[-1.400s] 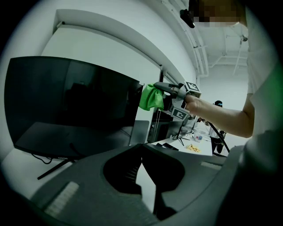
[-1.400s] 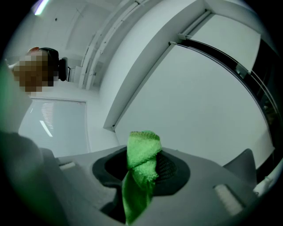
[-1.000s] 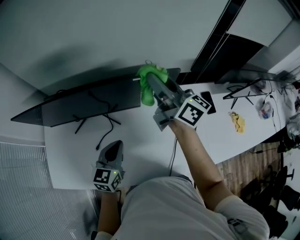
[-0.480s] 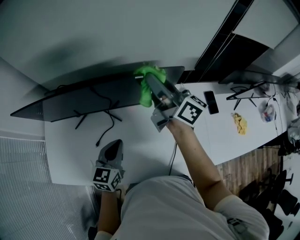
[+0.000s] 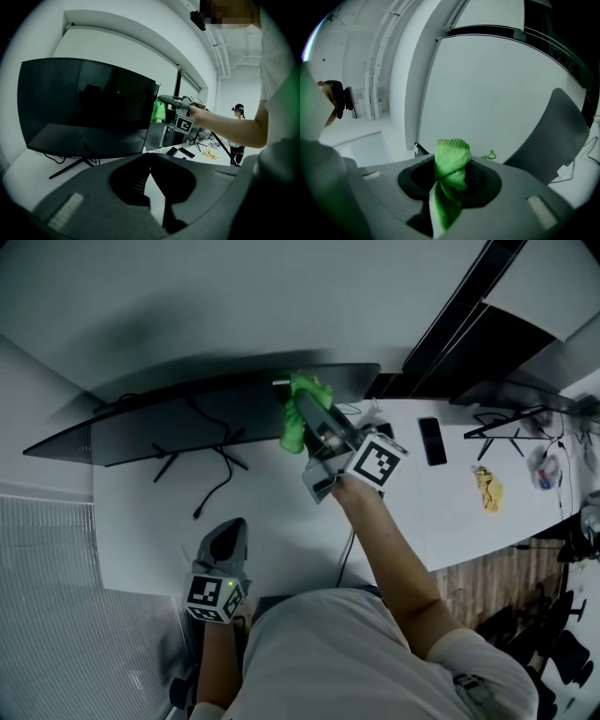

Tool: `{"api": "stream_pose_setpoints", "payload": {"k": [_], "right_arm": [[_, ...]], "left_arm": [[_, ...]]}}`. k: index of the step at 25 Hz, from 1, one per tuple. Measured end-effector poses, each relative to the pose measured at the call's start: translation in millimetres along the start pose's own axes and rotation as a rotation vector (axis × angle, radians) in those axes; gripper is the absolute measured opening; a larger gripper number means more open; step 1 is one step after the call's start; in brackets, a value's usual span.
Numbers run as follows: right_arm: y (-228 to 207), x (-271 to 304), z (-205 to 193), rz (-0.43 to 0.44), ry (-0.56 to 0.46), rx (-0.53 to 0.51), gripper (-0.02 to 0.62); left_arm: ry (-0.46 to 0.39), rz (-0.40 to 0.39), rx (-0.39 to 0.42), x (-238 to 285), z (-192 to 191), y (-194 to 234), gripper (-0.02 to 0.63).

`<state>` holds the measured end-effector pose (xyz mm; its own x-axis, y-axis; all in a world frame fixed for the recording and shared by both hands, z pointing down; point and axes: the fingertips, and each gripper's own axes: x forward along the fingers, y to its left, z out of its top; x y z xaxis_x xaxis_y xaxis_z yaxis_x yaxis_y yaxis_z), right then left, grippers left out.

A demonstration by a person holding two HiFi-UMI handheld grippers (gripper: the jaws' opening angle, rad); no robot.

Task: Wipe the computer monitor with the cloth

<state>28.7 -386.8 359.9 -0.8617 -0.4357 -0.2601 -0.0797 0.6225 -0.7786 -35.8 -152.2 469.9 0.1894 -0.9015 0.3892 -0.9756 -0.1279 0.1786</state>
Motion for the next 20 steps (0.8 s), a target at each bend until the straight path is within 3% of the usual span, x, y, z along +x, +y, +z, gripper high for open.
{"api": "stream_pose_setpoints", "payload": {"k": [16,20], "right_arm": [[-98.4,-24.3,-66.2,-0.122,0.092,0.146,0.132],[-114.3,-30.2,-76.0,-0.110,0.089,0.186,0.133]], "left_arm": [[0.057,0.144,-0.050,-25.9,-30.2,5.0,0.009],[0.067,0.178,-0.063,-32.2,-37.2,4.2,0.009]]}}
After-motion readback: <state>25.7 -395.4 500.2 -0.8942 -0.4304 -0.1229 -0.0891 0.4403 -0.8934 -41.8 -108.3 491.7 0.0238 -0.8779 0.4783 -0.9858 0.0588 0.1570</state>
